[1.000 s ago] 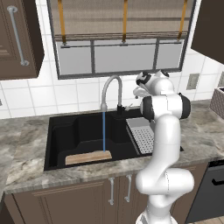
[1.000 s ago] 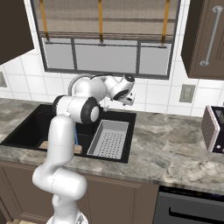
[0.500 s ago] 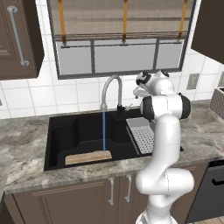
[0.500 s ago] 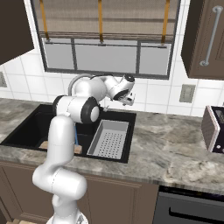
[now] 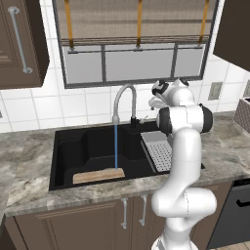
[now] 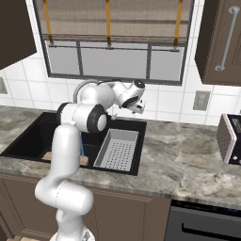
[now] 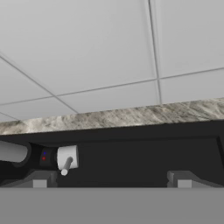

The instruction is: Turn on the sink faucet with hot water and rinse the cutting board for ten seconds, then turn off the faucet. Push the cutting board to reach the water if necessary.

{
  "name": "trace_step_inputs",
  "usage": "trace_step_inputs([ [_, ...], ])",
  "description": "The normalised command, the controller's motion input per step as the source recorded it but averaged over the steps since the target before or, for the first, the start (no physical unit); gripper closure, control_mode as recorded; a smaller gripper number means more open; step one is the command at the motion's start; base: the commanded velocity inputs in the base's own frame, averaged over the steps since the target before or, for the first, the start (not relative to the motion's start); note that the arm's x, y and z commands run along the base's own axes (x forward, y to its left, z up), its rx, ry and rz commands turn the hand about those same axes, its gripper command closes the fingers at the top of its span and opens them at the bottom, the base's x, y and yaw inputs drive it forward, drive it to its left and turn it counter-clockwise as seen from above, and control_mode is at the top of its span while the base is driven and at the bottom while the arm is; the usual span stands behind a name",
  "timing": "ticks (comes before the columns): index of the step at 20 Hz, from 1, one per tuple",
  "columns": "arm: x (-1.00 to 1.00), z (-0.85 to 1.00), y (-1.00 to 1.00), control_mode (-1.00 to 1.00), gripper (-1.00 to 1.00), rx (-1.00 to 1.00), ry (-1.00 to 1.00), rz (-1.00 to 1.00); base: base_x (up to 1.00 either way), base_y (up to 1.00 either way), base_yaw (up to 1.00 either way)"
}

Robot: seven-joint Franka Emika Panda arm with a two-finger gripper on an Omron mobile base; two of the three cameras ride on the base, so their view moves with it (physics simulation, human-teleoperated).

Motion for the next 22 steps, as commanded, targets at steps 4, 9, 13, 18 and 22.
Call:
trace_step_inputs([
  [4, 0.00, 0.00, 0.00, -1.00, -1.00, 0.00, 0.00, 0.00, 0.00, 0.00, 0.00],
  [9, 0.00, 0.00, 0.00, -1.00, -1.00, 0.00, 0.00, 0.00, 0.00, 0.00, 0.00],
  [13, 0.00, 0.00, 0.00, -1.00, -1.00, 0.00, 0.00, 0.00, 0.00, 0.00, 0.00],
  [18, 0.00, 0.00, 0.00, -1.00, -1.00, 0.00, 0.00, 0.00, 0.00, 0.00, 0.00],
  [22, 0.00, 0.00, 0.00, -1.00, -1.00, 0.00, 0.00, 0.00, 0.00, 0.00, 0.00],
])
